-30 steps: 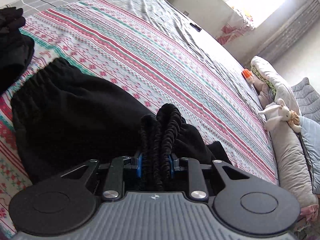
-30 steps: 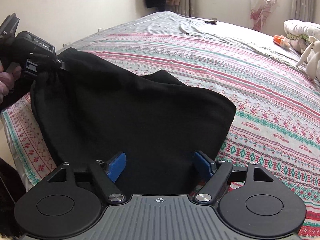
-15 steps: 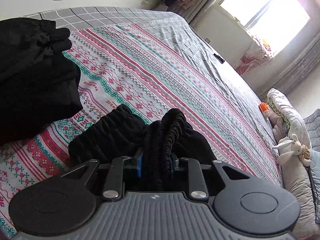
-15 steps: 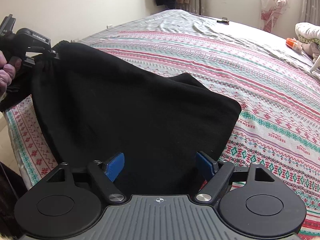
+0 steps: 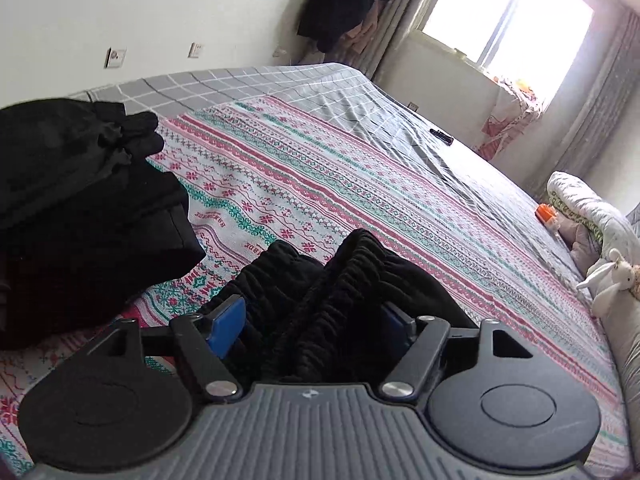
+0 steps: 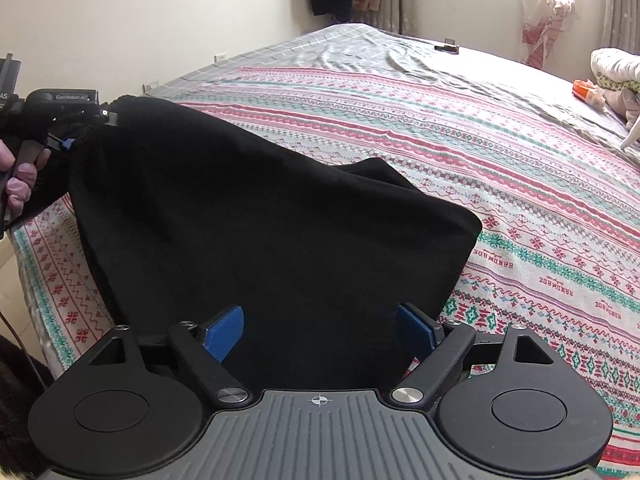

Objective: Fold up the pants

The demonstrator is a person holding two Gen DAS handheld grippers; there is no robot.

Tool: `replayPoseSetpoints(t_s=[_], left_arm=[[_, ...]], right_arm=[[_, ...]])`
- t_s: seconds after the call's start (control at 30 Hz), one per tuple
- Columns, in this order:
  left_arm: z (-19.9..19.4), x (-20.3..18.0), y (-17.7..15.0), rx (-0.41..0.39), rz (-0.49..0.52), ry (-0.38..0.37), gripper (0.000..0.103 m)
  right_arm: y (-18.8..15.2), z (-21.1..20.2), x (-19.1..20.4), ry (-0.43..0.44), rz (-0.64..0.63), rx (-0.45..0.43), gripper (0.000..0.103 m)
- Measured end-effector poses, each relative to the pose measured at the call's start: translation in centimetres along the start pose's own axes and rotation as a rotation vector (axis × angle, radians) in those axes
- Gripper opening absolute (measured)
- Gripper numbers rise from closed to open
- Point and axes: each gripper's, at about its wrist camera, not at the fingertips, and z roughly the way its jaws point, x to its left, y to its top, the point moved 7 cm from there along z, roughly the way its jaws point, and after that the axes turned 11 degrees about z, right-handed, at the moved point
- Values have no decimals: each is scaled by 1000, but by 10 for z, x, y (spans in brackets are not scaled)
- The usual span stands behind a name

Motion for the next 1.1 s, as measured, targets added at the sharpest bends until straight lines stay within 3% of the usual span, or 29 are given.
replayPoseSetpoints(t_s=[0.17, 0.27, 0.53, 1.1], left_arm=[[-27, -13, 0, -80, 111, 53, 95], [-40, -18, -2, -112, 125, 63, 99], [-48, -51, -30, -66, 148, -70, 103], [-26, -145, -98, 59, 346, -293, 103]], right_arm=[[-1, -6, -3, -19, 4, -4, 86], [-1, -15, -6, -18, 10, -12, 86], [-7, -34, -20, -25, 47, -9, 89], [-48, -38, -60, -37, 179, 96, 90]])
